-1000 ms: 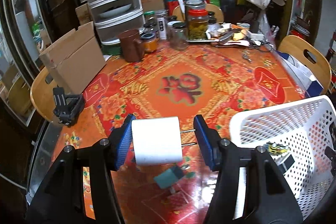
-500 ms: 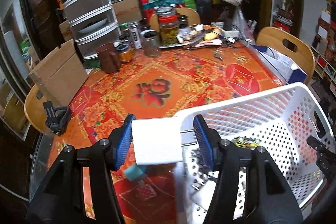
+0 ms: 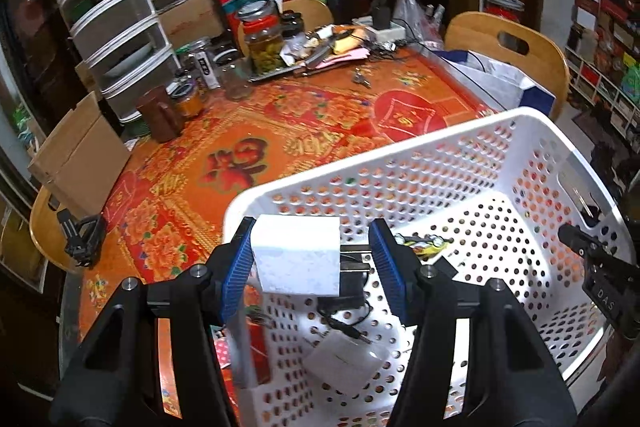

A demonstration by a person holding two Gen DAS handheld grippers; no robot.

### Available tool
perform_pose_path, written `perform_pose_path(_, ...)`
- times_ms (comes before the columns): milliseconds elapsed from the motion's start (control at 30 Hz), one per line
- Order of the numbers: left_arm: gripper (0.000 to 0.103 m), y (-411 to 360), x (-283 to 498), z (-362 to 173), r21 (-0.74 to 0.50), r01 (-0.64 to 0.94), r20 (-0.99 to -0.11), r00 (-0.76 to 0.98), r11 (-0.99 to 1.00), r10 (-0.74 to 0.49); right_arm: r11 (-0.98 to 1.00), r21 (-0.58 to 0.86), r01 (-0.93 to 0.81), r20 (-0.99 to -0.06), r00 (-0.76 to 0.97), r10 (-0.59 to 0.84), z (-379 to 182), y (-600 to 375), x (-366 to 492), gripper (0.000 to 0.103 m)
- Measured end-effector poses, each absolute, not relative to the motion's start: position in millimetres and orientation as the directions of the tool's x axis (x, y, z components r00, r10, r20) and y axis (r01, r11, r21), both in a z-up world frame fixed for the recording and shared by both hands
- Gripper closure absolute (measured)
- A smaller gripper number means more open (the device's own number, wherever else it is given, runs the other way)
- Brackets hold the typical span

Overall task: Organize rigid objects
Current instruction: 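Carry the white cube charger into the basket and open the left tool, then grasp the light-blue charger on the tablecloth with the left tool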

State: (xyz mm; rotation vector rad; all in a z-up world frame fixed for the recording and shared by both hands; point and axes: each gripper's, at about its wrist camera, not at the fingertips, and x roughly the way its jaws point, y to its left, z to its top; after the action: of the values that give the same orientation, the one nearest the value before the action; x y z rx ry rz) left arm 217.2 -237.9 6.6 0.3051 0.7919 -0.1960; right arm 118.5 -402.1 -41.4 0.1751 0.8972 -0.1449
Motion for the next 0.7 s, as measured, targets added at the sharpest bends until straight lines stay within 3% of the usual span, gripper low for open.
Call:
perform_pose_path(400, 0.047, -262.6, 215.9, -16.6, 0.192, 0.368, -0.776, 0.624, 0.910, -0.089, 0.977, 0.097, 0.189, -0.785, 0.618, -0.042, -40.8, -400.2, 118.5, 0.078)
perform_pose_path(433, 0.038, -263.0, 215.5, -16.6, 0.189, 0.377, -0.776, 0.623, 0.907, -0.098, 0.977, 0.097, 0.189, -0.786, 0.617, -0.042, -40.8, -399.7, 119.0, 0.078)
perform_pose_path(467, 0.019, -263.4, 214.3, -15.8, 0.190, 0.385, -0.770, 0.629, 0.903, -0.106, 0.977, 0.097, 0.189, -0.786, 0.617, -0.041, -40.8, -399.8, 118.9, 0.078)
perform_pose_path(500, 0.011, -262.4, 212.5, -13.6, 0.190, 0.388, -0.760, 0.640, 0.902, -0.116, 0.977, 0.097, 0.189, -0.786, 0.617, -0.041, -40.8, -400.3, 118.4, 0.078)
perform_pose_path(533, 0.007, -259.4, 210.2, -10.0, 0.183, 0.389, -0.747, 0.652, 0.903, -0.129, 0.977, 0.097, 0.190, -0.786, 0.616, -0.042, -41.1, -400.3, 118.7, 0.078)
perform_pose_path(700, 0.006, -192.4, 195.0, 26.0, 0.103, 0.345, -0.677, 0.711, 0.933, -0.189, 0.977, 0.098, 0.191, -0.788, 0.614, -0.041, -42.5, -401.5, 117.6, 0.078)
